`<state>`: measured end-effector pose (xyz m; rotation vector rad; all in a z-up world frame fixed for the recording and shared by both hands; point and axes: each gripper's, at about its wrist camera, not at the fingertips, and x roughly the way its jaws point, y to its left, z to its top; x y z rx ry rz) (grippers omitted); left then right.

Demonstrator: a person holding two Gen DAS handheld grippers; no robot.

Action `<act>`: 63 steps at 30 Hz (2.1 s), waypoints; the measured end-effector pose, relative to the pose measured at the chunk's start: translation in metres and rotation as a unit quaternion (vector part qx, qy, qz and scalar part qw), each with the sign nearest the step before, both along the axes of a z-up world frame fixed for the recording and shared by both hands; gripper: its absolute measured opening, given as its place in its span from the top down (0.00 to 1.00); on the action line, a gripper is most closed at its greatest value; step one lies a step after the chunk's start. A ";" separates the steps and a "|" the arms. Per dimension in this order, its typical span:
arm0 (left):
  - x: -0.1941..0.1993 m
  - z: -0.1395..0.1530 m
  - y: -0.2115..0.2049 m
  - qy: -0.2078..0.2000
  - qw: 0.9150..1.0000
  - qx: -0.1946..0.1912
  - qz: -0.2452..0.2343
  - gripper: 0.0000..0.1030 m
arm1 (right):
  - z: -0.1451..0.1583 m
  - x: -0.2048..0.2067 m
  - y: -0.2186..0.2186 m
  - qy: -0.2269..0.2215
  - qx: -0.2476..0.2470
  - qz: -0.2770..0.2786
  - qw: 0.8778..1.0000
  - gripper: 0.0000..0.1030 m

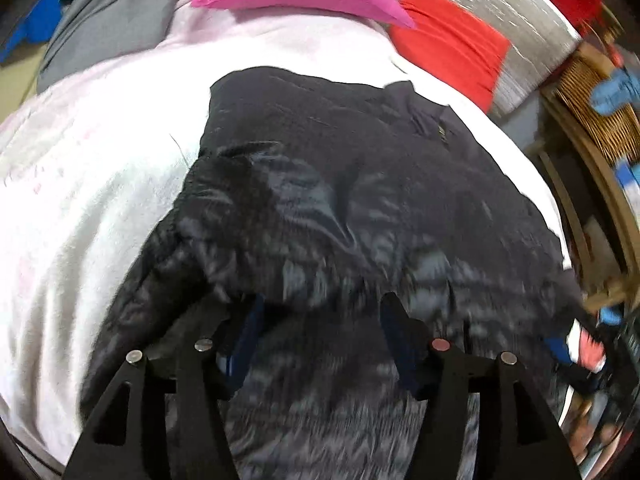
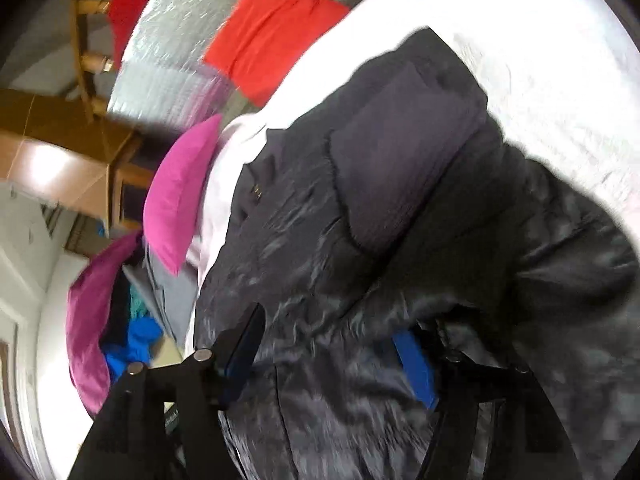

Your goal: Fold large clothes

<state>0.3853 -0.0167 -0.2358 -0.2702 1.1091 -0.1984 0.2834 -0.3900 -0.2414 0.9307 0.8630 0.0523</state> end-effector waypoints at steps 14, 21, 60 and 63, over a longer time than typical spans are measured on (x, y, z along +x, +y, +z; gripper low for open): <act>0.010 0.021 0.074 -0.056 0.991 0.070 0.095 0.31 | 0.032 -0.008 -0.054 -0.019 -0.122 -0.112 0.986 0.33; 0.042 -0.009 0.072 -0.009 0.996 0.040 0.085 0.31 | -0.004 0.027 -0.065 0.029 -0.110 -0.089 0.989 0.32; -0.022 0.057 -0.008 -0.215 0.949 0.229 0.030 0.24 | -0.003 0.036 -0.045 0.041 -0.139 -0.108 0.984 0.28; -0.021 0.057 -0.008 -0.212 0.949 0.230 0.031 0.24 | 0.009 0.032 -0.039 0.019 -0.171 -0.110 0.979 0.47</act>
